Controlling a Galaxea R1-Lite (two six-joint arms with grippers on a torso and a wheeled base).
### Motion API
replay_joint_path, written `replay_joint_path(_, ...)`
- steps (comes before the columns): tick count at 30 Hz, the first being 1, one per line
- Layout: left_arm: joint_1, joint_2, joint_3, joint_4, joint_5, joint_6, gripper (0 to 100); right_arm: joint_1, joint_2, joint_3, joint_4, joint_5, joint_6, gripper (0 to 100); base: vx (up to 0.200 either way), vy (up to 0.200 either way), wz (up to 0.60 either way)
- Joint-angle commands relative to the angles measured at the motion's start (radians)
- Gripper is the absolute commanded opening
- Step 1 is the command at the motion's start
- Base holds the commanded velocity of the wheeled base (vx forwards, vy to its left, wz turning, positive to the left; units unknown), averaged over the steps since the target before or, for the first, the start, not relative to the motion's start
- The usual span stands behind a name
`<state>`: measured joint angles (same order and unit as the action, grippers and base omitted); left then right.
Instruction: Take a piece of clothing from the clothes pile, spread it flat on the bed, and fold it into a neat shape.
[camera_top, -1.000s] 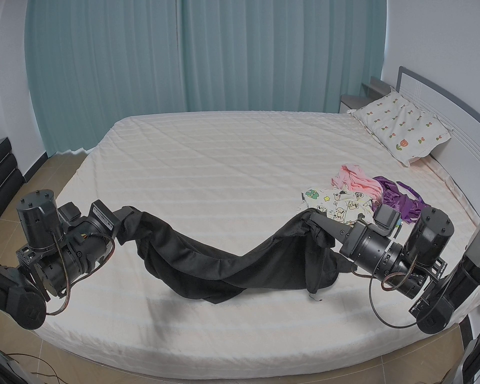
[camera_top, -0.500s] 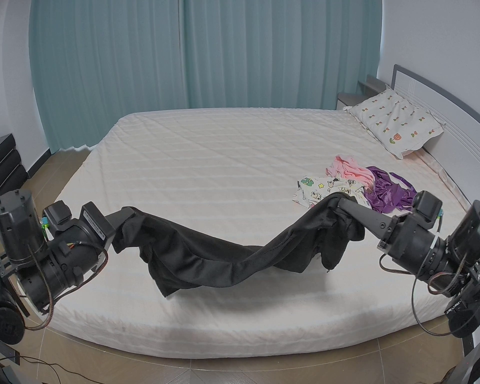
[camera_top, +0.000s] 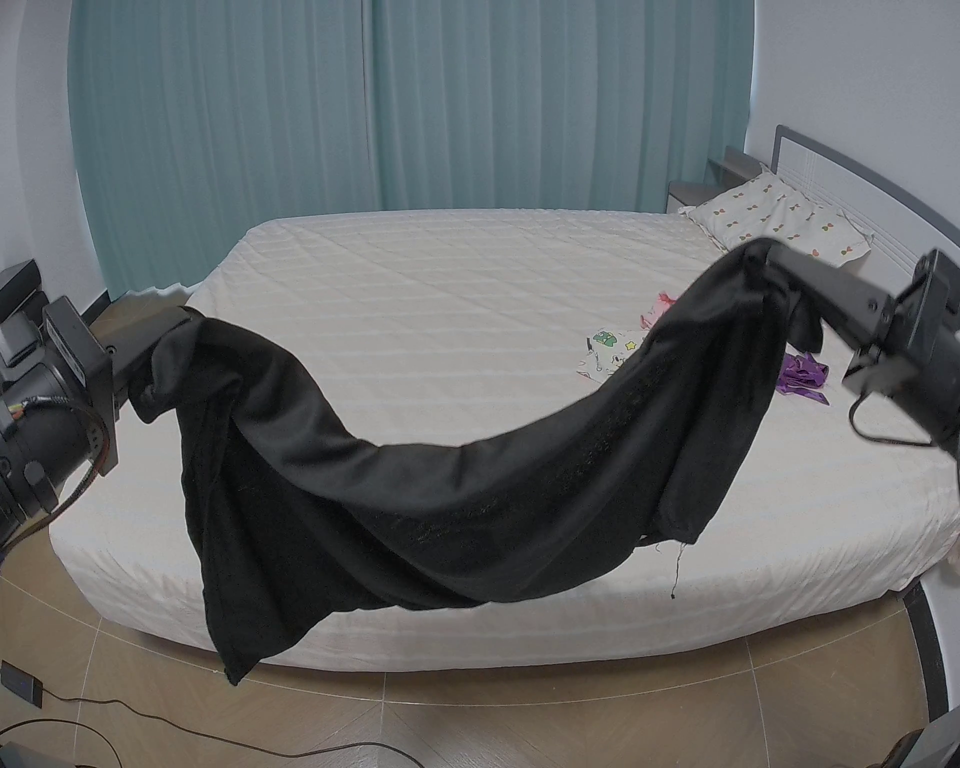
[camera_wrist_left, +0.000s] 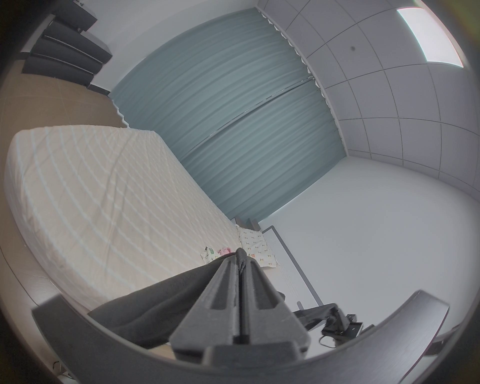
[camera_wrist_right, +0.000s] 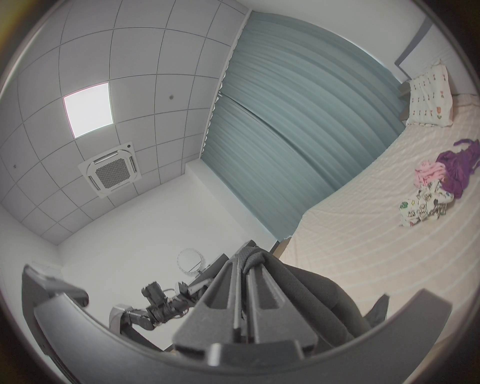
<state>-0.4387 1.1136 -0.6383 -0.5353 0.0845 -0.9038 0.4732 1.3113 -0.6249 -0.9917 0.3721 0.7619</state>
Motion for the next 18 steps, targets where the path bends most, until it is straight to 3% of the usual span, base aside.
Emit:
replay_joint_path(1,0.048,0.028,-0.115,0.084,0.001,0.016,0,-0.065,-0.017,-0.365,0.311,0.004,0.017,0,0.0,0.0,0.0)
replay_joint_path(9,0.081,0.138,-0.126,0.077,0.0,0.016,0,-0.139,0.212,-0.549,0.321,-0.001,0.017,0,0.0,0.0,0.0)
replay_joint_path(18,0.129,0.342,-0.169,0.055,-0.006,0.006,0,-0.15,0.393,-0.575,0.321,-0.007,0.016,0,0.0,0.0,0.0)
